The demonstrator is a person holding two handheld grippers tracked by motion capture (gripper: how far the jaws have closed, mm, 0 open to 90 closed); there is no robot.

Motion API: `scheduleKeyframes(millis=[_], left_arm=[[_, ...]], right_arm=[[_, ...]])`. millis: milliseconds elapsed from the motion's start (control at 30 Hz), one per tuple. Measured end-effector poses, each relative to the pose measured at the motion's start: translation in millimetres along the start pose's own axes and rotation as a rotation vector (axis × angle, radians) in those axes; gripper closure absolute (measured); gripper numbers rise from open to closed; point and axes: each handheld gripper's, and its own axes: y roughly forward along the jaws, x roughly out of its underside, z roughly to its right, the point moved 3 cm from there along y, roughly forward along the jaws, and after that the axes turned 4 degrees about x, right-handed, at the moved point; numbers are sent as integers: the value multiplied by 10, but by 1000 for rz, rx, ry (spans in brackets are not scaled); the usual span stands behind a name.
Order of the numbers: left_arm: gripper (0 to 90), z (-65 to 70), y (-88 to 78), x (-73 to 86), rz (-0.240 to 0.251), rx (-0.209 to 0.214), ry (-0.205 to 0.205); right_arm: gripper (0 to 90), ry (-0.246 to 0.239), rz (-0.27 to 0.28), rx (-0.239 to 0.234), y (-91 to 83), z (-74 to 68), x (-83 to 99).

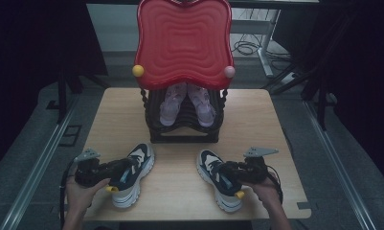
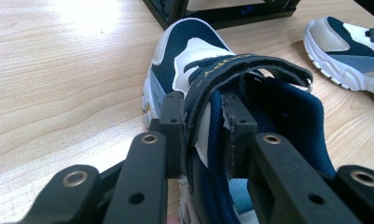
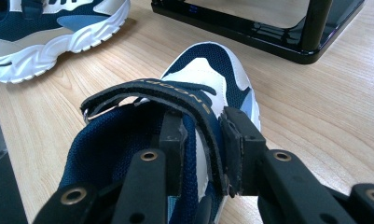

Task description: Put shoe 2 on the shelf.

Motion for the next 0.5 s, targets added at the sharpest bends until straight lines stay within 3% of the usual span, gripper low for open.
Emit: scheduleKeyframes(millis=[500], left_arm=[[758, 8, -103, -28, 44, 0, -7]], right_arm=[[704, 4, 63, 14, -83, -10, -27]])
